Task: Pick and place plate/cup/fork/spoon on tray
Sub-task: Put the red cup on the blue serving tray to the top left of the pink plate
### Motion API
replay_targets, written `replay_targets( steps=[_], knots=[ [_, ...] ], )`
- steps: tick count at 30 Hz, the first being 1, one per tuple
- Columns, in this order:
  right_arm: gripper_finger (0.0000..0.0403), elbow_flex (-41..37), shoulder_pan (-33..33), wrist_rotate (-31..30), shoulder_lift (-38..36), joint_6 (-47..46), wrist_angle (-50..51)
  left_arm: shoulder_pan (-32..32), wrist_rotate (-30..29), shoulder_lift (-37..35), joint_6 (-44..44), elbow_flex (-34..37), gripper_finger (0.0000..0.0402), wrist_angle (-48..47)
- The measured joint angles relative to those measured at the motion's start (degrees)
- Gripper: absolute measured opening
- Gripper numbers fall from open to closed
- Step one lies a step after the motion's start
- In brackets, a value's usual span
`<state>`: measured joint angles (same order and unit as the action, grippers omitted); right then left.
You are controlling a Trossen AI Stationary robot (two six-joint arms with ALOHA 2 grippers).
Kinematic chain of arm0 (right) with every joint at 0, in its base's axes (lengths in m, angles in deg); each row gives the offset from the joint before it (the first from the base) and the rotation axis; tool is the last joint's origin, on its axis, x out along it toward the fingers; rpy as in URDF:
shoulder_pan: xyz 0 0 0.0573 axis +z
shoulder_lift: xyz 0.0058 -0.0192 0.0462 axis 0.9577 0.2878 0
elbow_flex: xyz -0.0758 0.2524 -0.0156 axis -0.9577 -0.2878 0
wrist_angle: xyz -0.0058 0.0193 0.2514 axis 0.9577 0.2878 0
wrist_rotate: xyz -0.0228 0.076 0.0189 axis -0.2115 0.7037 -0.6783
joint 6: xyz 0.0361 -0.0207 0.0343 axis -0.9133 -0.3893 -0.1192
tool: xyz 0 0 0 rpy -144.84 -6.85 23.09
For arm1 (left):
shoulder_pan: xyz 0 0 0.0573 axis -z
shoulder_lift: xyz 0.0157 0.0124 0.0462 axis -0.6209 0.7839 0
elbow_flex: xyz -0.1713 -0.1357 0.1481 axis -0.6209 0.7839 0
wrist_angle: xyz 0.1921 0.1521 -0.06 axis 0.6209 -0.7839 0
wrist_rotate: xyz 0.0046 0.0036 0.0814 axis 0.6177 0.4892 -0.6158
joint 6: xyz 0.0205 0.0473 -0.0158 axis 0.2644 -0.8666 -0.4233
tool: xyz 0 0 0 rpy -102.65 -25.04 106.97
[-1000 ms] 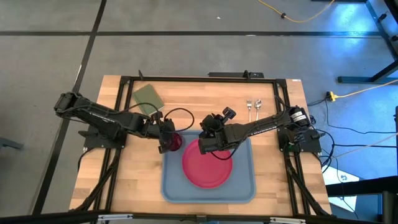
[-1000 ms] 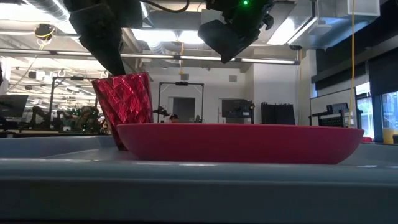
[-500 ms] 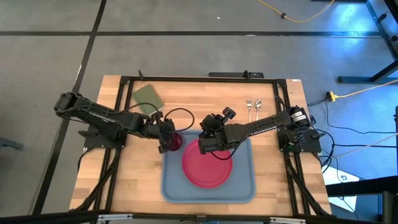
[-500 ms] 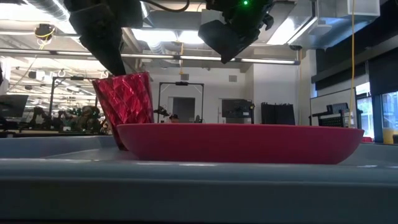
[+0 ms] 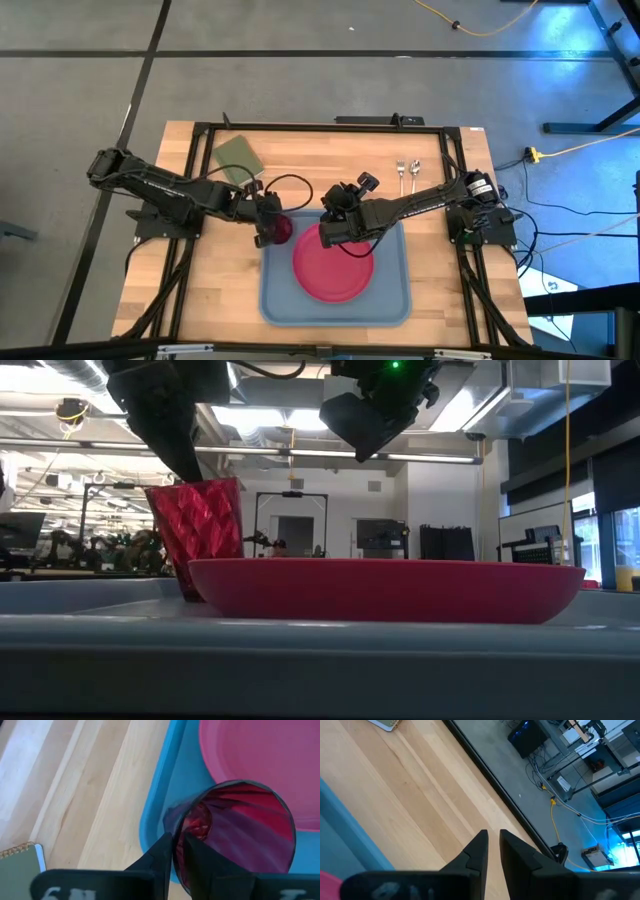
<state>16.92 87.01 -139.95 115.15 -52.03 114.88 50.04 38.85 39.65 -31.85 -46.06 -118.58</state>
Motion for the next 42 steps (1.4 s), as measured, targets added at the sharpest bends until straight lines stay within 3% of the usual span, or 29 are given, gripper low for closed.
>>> replay_targets(
  steps=[36, 42],
  knots=[
    [0.0054, 0.00, 0.00, -0.02, 0.01, 0.30, 0.03, -0.02, -0.34, 0.00, -0.22, 0.00, 0.0043, 2.12],
    [0.0054, 0.00, -0.02, -0.02, -0.01, 0.30, 0.03, -0.02, -3.12, 0.00, -0.27, 0.00, 0.0043, 2.05]
  ],
)
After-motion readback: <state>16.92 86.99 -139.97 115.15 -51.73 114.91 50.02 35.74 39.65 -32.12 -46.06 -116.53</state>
